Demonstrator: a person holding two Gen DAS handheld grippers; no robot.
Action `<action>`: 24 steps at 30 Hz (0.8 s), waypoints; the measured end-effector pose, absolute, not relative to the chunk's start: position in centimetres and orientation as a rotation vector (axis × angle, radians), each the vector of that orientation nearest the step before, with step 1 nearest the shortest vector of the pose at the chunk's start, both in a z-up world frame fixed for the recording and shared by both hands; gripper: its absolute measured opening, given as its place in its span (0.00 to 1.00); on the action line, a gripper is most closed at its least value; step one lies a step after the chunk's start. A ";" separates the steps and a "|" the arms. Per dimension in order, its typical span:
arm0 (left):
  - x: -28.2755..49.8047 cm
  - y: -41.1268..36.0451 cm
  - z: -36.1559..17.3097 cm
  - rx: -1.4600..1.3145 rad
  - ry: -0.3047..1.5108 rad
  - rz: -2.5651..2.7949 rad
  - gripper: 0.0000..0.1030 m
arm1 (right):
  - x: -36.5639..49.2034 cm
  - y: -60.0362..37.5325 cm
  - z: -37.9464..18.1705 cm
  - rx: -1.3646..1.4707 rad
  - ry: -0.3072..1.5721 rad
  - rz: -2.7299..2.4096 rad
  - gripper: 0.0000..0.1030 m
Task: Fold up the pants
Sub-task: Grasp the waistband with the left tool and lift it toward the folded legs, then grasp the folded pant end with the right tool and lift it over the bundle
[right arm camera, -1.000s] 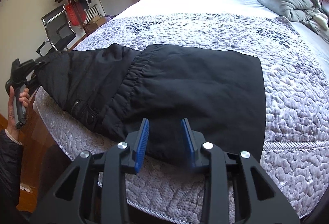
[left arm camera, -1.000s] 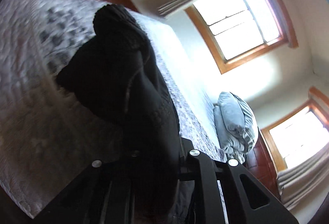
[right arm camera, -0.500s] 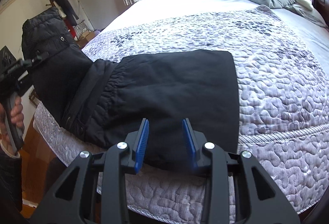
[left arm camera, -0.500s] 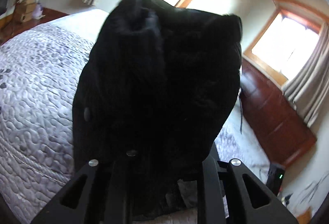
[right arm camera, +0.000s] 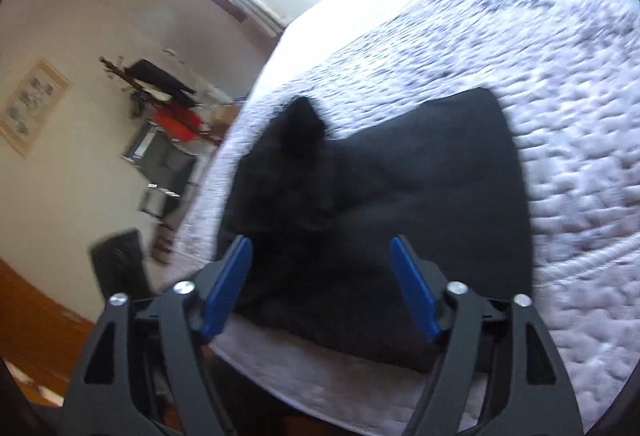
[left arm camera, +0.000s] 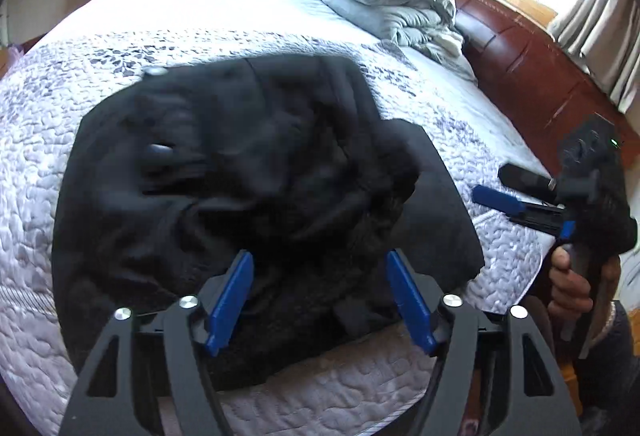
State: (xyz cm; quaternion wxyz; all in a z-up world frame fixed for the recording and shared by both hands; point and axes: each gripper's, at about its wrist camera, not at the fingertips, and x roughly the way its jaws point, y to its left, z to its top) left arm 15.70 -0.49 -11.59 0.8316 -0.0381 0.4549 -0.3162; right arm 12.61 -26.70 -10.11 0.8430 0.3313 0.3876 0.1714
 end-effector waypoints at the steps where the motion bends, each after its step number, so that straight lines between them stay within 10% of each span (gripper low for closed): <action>1: 15.1 0.1 -11.6 -0.095 0.961 -0.665 0.81 | 13.4 -26.7 -10.4 0.739 0.819 0.373 0.78; 5: 15.3 2.3 -10.6 -0.196 0.918 -0.644 0.96 | 16.9 -27.2 -12.7 0.898 0.878 0.401 0.81; 24: 17.1 12.6 -14.5 -0.332 1.015 -0.284 0.96 | 25.3 -21.9 -15.4 0.962 1.004 0.572 0.84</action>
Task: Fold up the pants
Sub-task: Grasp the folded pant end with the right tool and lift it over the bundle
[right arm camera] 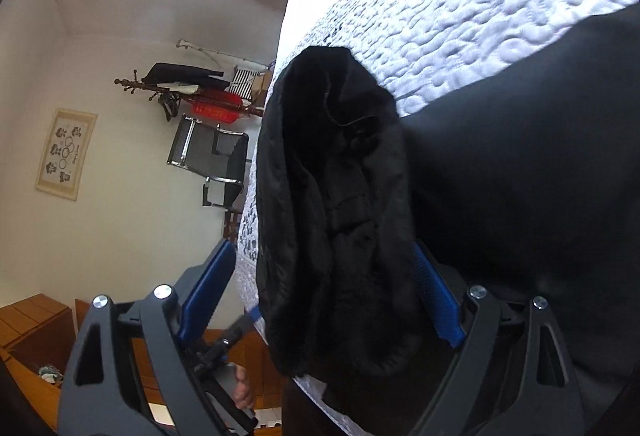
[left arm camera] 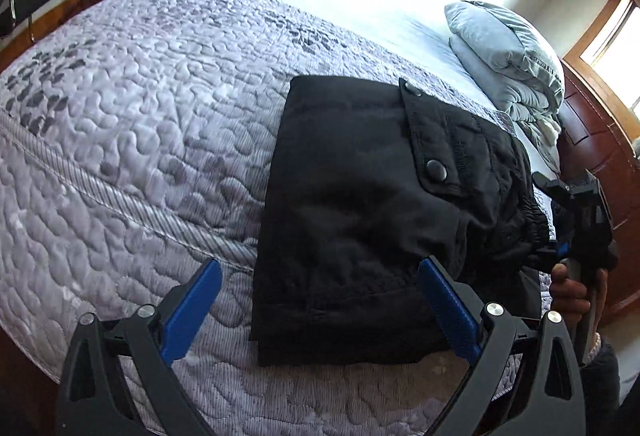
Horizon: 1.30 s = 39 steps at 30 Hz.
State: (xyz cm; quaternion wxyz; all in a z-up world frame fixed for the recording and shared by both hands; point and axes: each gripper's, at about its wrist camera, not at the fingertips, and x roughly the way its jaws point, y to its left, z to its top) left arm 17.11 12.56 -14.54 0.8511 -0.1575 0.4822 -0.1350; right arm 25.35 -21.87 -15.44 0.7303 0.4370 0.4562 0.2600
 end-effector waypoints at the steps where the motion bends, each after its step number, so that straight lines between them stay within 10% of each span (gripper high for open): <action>1: 17.1 12.5 -14.9 -0.340 1.025 -0.288 0.96 | 25.8 -21.4 -15.5 0.955 1.013 0.586 0.84; 6: 16.8 12.5 -15.6 -0.362 1.036 -0.285 0.96 | 26.7 -20.4 -15.6 0.908 1.030 0.538 0.22; 39: 15.0 7.9 -10.5 -0.332 0.981 -0.387 0.96 | 19.6 -22.5 -1.1 0.702 0.826 0.571 0.16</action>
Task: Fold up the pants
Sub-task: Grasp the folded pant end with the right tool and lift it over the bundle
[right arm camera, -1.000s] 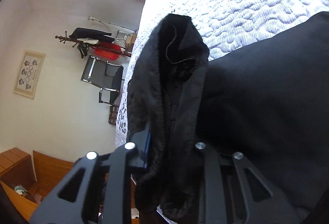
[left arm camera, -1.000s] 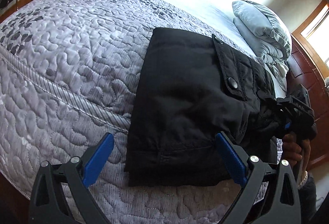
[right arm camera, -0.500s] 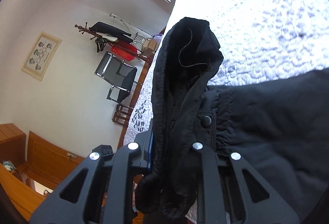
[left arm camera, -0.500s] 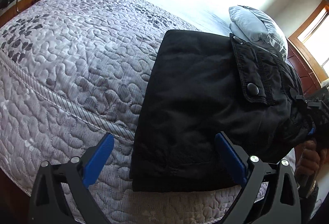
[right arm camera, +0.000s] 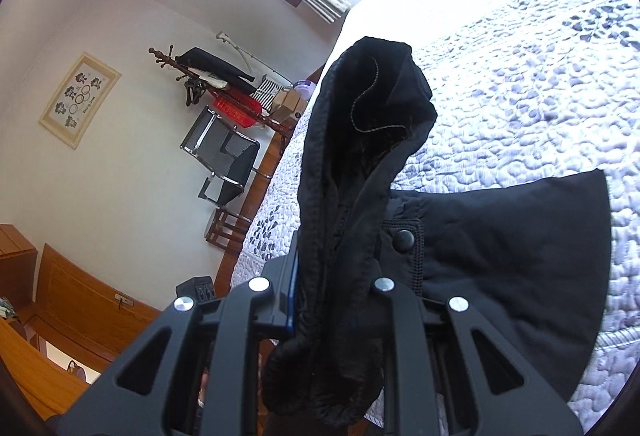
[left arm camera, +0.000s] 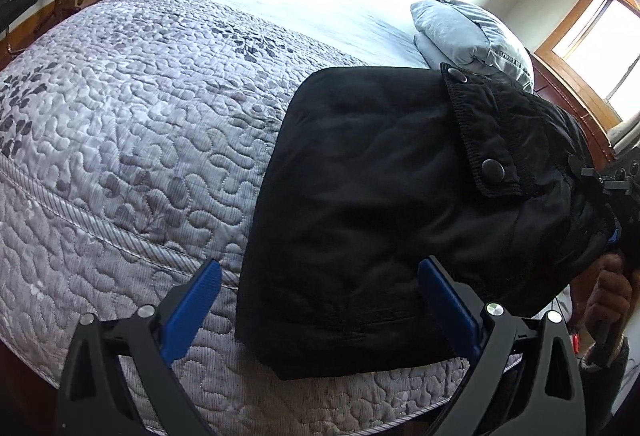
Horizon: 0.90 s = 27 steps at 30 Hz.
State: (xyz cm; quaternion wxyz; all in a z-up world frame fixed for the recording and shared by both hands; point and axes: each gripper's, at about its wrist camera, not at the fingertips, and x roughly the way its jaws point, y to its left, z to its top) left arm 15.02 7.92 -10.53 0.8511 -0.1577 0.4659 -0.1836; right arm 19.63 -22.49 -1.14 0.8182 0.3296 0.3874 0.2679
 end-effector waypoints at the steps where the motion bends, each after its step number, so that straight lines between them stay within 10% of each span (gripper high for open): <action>1: 15.0 7.7 -10.4 -0.328 0.980 -0.392 0.96 | 19.5 -22.7 -0.9 0.697 0.825 0.566 0.16; 27: 15.2 4.7 -10.7 -0.293 1.022 -0.429 0.96 | 17.0 -31.1 -8.6 0.860 0.898 0.421 0.17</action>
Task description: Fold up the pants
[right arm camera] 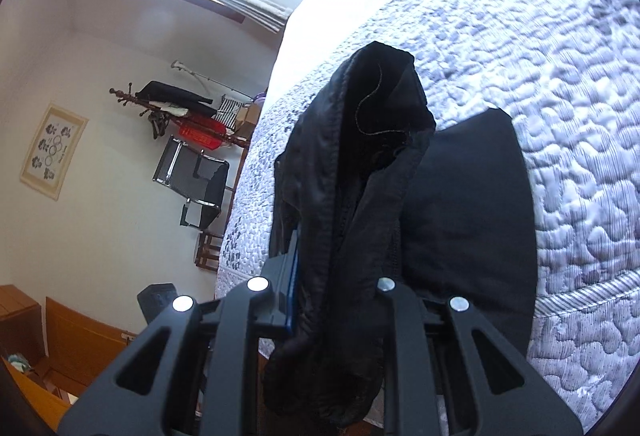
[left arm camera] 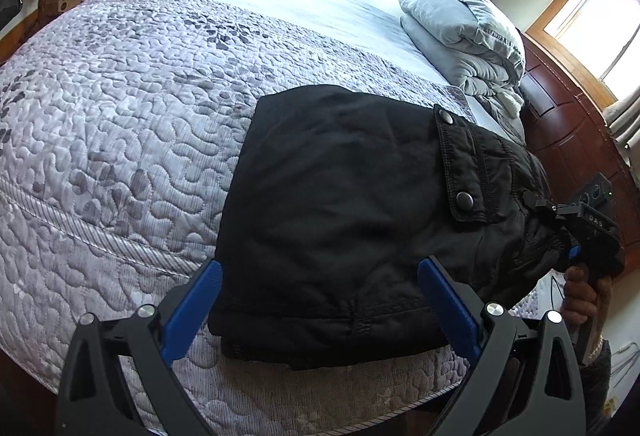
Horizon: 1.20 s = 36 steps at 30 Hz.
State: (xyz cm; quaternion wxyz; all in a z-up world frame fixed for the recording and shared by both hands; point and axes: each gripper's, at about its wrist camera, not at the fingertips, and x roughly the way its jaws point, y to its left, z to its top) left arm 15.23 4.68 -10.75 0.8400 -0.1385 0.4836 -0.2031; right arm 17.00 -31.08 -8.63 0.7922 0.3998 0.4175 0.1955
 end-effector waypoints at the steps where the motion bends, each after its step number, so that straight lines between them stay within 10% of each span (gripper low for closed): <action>1: 15.3 4.7 -10.8 -0.294 1.024 -0.430 0.96 | 17.0 -31.3 -9.3 0.873 0.904 0.413 0.17; 7: 15.4 4.3 -11.0 -0.288 1.033 -0.434 0.96 | 17.2 -32.8 -13.8 0.951 0.947 0.373 0.24; 15: 15.4 4.4 -11.2 -0.289 1.045 -0.428 0.96 | 14.5 -33.2 -15.6 1.013 0.950 0.379 0.62; 22: 15.3 4.2 -11.7 -0.312 1.062 -0.434 0.96 | 11.4 -32.8 -15.8 1.001 0.957 0.373 0.60; 27: 15.0 3.7 -11.4 -0.304 1.061 -0.444 0.96 | 11.1 -32.5 -15.0 0.947 0.946 0.365 0.34; 36: 15.0 3.6 -10.6 -0.301 1.044 -0.445 0.96 | 10.9 -32.7 -10.4 0.868 0.823 0.383 0.32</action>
